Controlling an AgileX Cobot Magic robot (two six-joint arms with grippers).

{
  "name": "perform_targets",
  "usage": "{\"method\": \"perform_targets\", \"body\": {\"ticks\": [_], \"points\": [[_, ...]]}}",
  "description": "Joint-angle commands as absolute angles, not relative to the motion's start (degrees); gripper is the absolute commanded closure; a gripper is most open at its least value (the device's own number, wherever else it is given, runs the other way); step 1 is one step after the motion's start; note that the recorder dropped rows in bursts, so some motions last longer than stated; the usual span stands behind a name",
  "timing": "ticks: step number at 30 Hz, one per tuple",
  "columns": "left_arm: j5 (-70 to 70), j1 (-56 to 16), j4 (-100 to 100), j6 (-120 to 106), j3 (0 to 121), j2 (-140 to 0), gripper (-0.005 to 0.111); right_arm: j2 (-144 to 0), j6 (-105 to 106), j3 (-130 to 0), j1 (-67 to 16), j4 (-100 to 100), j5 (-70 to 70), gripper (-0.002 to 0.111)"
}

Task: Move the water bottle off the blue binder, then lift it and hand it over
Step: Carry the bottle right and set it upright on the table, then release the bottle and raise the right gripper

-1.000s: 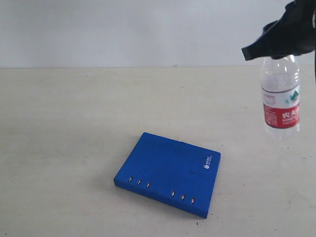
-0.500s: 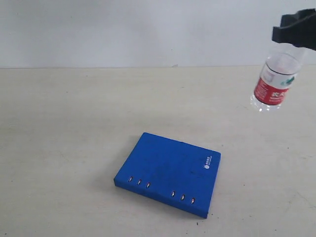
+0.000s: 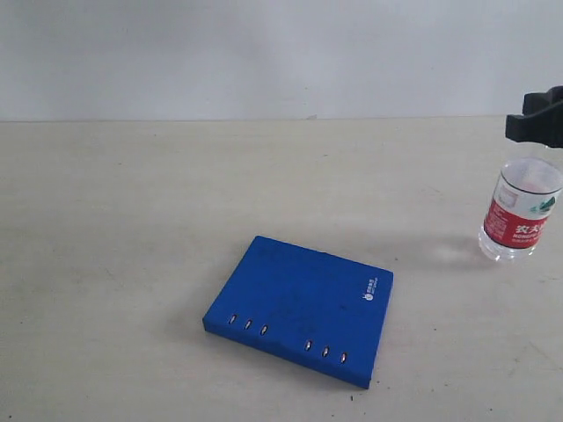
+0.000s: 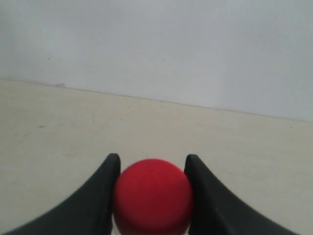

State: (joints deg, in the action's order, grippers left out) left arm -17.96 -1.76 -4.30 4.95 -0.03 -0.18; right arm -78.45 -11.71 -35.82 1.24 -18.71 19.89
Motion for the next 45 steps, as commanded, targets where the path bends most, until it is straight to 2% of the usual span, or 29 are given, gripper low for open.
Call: {"method": "perform_targets", "body": {"ticks": [1, 3, 9, 19, 26, 35, 38, 40, 45], "points": [[-17.6, -1.8, -5.0, 4.9, 0.0, 0.0, 0.102, -77.9, -9.9, -35.6, 1.6, -18.5, 19.8, 0.108], [-17.6, -1.8, -5.0, 4.9, 0.0, 0.0, 0.102, -77.9, -9.6, -35.6, 1.6, -18.5, 19.2, 0.103], [-17.6, -1.8, -5.0, 4.9, 0.0, 0.0, 0.102, -77.9, -9.6, -35.6, 1.6, -18.7, 18.7, 0.071], [-17.6, -1.8, -5.0, 4.9, 0.0, 0.0, 0.102, -77.9, -9.6, -35.6, 1.6, -18.6, 24.2, 0.051], [-17.6, -1.8, -5.0, 4.9, 0.0, 0.0, 0.102, -77.2, -6.9, -35.6, 1.6, -18.7, 33.3, 0.05], [-17.6, -1.8, -5.0, 4.9, 0.0, 0.0, 0.102, -68.6, -5.8, -36.7, 0.3, -19.0, 35.5, 0.05], [-17.6, -1.8, -5.0, 4.9, 0.0, 0.0, 0.102, -66.1, -7.8, -38.0, -4.0, -22.3, 35.3, 0.05], [-17.6, -1.8, -5.0, 4.9, 0.0, 0.0, 0.102, -65.1, -14.7, -39.2, -9.0, -32.5, 34.6, 0.05], [-17.6, -1.8, -5.0, 4.9, 0.0, 0.0, 0.102, -68.0, -49.4, -40.4, -24.9, -66.9, 24.9, 0.05]]}}
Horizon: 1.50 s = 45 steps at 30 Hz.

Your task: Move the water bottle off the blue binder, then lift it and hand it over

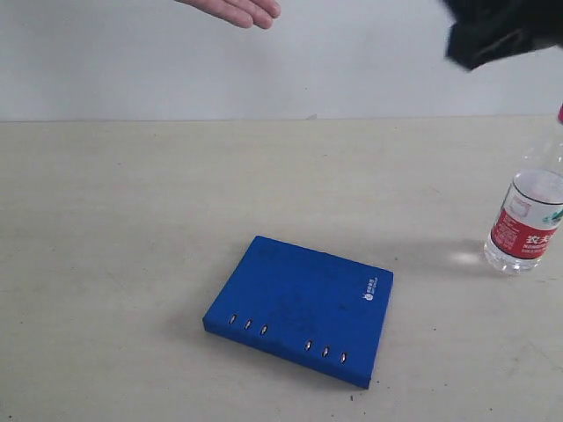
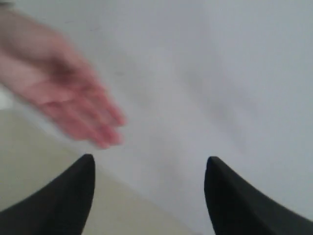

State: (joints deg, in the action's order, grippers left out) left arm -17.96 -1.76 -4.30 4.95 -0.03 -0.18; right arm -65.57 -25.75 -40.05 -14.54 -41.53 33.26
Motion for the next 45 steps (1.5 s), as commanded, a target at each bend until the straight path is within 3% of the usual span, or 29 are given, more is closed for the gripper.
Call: {"method": "perform_targets", "body": {"ticks": [1, 6, 14, 20, 35, 40, 45], "points": [[-17.6, -1.8, -5.0, 4.9, 0.0, 0.0, 0.102, -69.5, -56.2, -40.4, -27.9, -73.0, 20.0, 0.05], [-17.6, -1.8, -5.0, 4.9, 0.0, 0.0, 0.102, -80.3, -65.5, -40.4, -33.1, -80.0, 6.6, 0.05], [-17.6, -1.8, -5.0, 4.9, 0.0, 0.0, 0.102, -97.4, -78.0, -42.1, -25.3, -78.7, 22.1, 0.05], [-17.6, -1.8, -5.0, 4.9, 0.0, 0.0, 0.102, -97.8, -77.1, -44.1, -21.5, -83.3, 14.0, 0.05], [-16.1, -1.8, -1.5, 3.0, 0.0, 0.0, 0.102, -97.8, -75.7, -44.1, -19.2, -83.1, 21.3, 0.05], [-6.4, -1.8, -31.5, 15.2, 0.0, 0.0, 0.102, -97.8, -78.0, -45.6, -19.2, -87.7, 23.4, 0.05], [-20.8, -1.8, -48.5, 3.8, 0.0, -0.1, 0.102, -100.2, -91.6, -51.5, -19.2, -99.1, 21.9, 0.05]]}}
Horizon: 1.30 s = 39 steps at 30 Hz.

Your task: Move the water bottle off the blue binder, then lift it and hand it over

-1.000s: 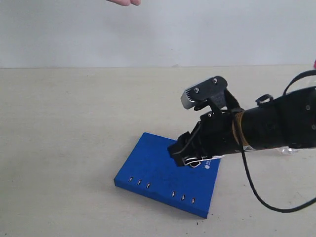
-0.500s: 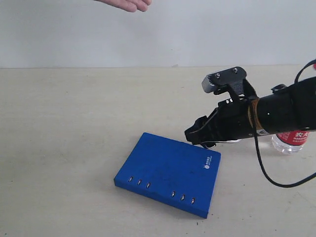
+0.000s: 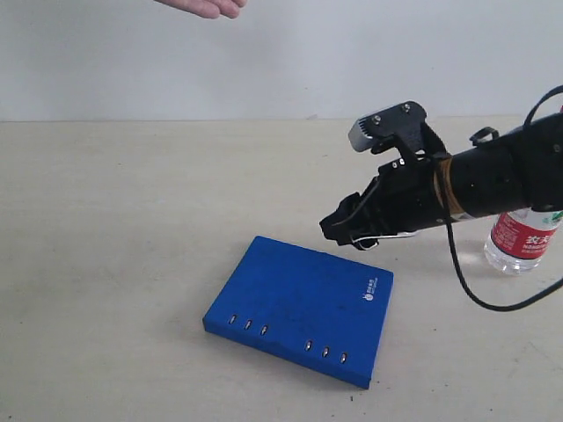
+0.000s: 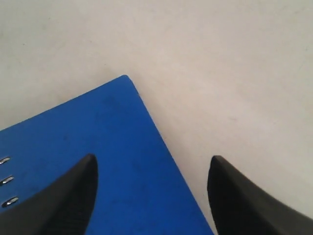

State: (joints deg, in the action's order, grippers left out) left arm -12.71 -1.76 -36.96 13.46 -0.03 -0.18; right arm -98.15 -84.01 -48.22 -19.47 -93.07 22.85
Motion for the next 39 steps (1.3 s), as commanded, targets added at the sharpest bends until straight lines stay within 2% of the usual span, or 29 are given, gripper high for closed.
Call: {"method": "perform_targets", "body": {"ticks": [1, 6, 9, 15, 20, 29, 39], "points": [[-22.2, -1.8, -54.6, -3.9, 0.0, -0.9, 0.102, -101.9, -94.6, -52.6, -19.2, -99.9, 22.5, 0.05], [-24.5, -1.8, -78.1, -31.6, 0.0, -5.1, 0.102, -106.0, -97.6, -54.0, -19.2, -99.9, 27.2, 0.05], [-29.4, -1.8, -81.1, -43.0, 0.0, -8.8, 0.102, -106.4, -97.8, -54.0, -19.2, -99.9, 28.3, 0.05], [-36.5, -1.8, -82.1, -48.2, 0.0, -22.0, 0.102, -106.4, -97.8, -54.0, -19.2, -99.9, 31.8, 0.05], [-37.5, -1.8, -99.9, -48.3, 0.0, -30.0, 0.102, -106.4, -97.6, -54.0, -19.2, -99.9, 34.5, 0.05], [-28.8, -1.8, -99.9, -48.9, 0.1, -31.1, 0.102, -106.4, -98.0, -54.0, -19.2, -99.9, 35.5, 0.05], [-29.0, -1.8, -99.2, -68.7, 0.1, -32.2, 0.102, -106.4, -98.2, -54.0, -19.2, -99.9, 35.0, 0.05]]}}
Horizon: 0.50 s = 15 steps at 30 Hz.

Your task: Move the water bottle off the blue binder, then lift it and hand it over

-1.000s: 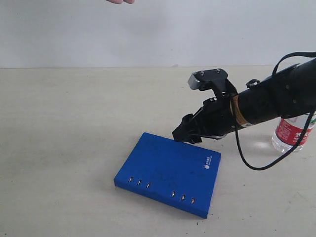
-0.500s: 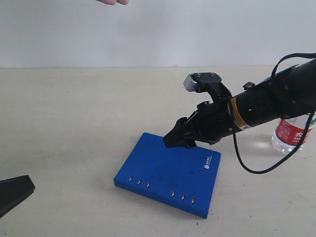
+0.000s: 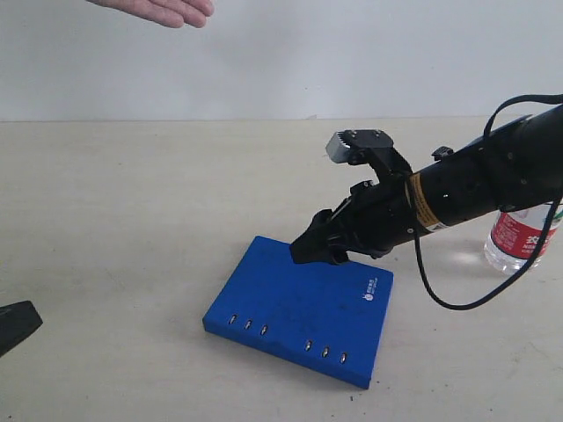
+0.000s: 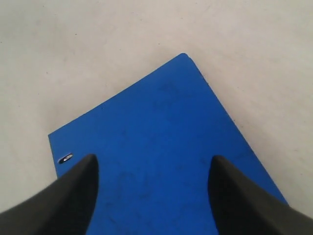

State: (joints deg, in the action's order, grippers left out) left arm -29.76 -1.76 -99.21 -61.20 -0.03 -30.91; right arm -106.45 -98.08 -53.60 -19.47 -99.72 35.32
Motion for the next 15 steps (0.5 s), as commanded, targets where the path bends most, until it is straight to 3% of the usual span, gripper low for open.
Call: {"method": "perform_targets", "body": {"ticks": [1, 7, 12, 15], "points": [[-29.2, -1.8, -97.1, -69.3, 0.3, -32.9, 0.102, -106.4, -98.1, -54.0, -19.2, -99.9, 34.7, 0.05], [-28.5, -1.8, -93.7, -74.5, 2.8, -41.0, 0.102, -106.4, -95.6, -54.0, -19.2, -99.9, 31.8, 0.05], [-28.7, -1.8, -99.9, -91.4, 7.2, -54.5, 0.102, -106.4, -95.4, -54.0, -18.8, -99.9, 20.8, 0.05], [-30.2, -1.8, -99.9, -91.5, 9.6, -63.4, 0.102, -106.9, -96.0, -54.0, -15.3, -99.9, 22.5, 0.05]]}}
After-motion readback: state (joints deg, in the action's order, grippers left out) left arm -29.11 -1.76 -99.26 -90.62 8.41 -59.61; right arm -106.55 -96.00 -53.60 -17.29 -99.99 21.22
